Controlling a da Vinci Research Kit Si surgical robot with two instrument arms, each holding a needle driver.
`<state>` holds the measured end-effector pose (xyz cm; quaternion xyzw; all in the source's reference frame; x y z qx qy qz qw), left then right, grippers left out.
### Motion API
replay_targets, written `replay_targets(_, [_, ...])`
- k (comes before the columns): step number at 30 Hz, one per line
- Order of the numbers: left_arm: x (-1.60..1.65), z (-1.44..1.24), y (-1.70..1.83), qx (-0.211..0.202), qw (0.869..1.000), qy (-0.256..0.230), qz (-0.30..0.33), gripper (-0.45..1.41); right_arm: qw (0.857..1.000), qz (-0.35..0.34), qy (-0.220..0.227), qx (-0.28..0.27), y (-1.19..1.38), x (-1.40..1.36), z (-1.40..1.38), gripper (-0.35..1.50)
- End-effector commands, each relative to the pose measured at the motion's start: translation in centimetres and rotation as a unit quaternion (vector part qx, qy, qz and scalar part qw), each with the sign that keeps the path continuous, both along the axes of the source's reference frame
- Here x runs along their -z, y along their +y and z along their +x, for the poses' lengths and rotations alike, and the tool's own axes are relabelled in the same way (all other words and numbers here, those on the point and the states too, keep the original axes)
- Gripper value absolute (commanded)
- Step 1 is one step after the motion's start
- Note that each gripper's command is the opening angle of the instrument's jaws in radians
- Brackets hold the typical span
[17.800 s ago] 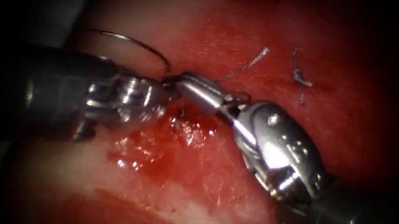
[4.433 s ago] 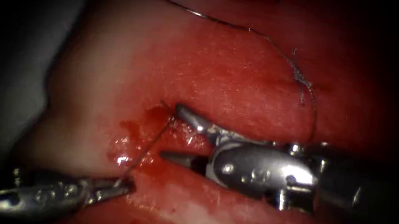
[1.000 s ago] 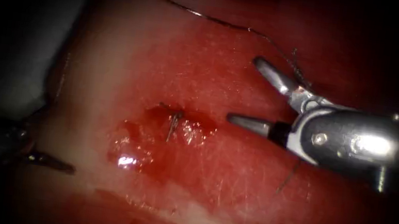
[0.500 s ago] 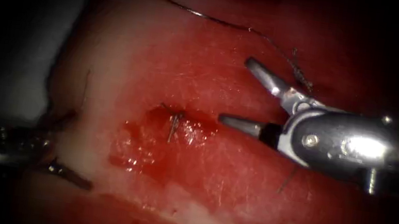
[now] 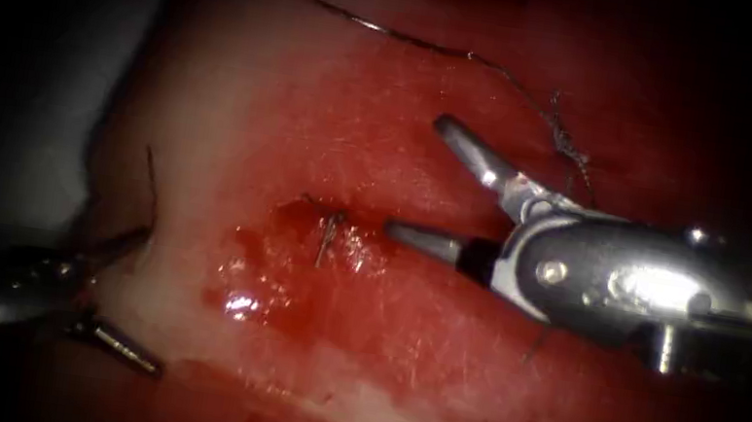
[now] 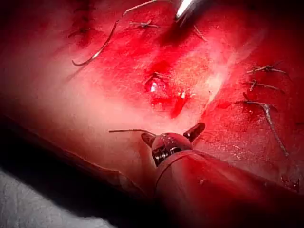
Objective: Wound Closure
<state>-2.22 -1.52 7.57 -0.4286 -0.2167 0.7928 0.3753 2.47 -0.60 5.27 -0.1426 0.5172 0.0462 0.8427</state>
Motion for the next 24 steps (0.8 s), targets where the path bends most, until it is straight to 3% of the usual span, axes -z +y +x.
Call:
replay_targets(1, [-0.03, -0.01, 0.00, 0.001, 1.000, 0.004, 0.000, 1.28, 1.000, 0.000, 0.001, 0.001, -0.01, -0.06, 0.07, 0.94])
replay_targets(6, [0.12, 0.13, 0.14, 0.016, 1.000, 0.021, 0.000, 1.28, 1.000, 0.002, 0.002, -0.001, -0.01, -0.06, 0.07, 0.94])
replay_targets(13, [0.42, 0.03, 0.19, 0.020, 1.000, 0.008, -0.012, 1.26, 1.000, 0.002, 0.001, 0.000, -0.02, -0.07, 0.07, 0.94])
replay_targets(21, [0.91, -0.05, 0.36, 0.031, 0.993, -0.036, -0.106, 1.20, 0.998, 0.054, 0.028, -0.001, -0.04, -0.04, 0.02, 0.89])
replay_targets(22, [0.94, -0.06, 0.39, 0.027, 0.992, -0.037, -0.118, 1.18, 0.995, 0.080, 0.046, 0.026, -0.04, -0.03, -0.02, 0.81])
replay_targets(23, [0.97, -0.08, 0.42, 0.021, 0.991, -0.038, -0.129, 1.16, 0.993, 0.097, 0.050, 0.047, -0.05, -0.02, -0.05, 0.59])
replay_targets(24, [0.99, -0.11, 0.46, 0.005, 0.988, -0.042, -0.151, 1.11, 0.991, 0.108, 0.045, 0.065, -0.06, -0.01, -0.08, 0.14])
